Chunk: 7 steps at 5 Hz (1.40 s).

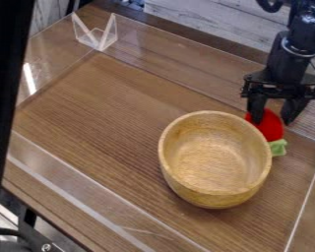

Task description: Move the red object to the right side of the table

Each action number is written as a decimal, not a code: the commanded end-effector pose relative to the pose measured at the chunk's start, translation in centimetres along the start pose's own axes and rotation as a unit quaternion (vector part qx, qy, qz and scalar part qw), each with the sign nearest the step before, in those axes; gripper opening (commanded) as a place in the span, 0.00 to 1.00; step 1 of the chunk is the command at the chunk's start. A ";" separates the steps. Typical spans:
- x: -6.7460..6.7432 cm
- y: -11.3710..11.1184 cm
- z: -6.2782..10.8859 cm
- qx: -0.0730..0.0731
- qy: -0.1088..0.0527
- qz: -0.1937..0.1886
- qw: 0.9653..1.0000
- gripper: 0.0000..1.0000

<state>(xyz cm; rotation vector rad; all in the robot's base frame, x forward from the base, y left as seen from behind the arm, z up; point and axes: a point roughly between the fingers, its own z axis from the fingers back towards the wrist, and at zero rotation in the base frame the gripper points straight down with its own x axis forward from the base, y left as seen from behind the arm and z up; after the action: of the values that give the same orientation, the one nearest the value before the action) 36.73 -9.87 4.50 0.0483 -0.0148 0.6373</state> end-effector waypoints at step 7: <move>1.1 0.3 1.9 -0.078 -0.005 0.045 0.996 0.00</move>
<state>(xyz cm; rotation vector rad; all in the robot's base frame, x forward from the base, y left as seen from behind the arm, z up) 36.75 -9.03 3.32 -0.0473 -0.0029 0.7238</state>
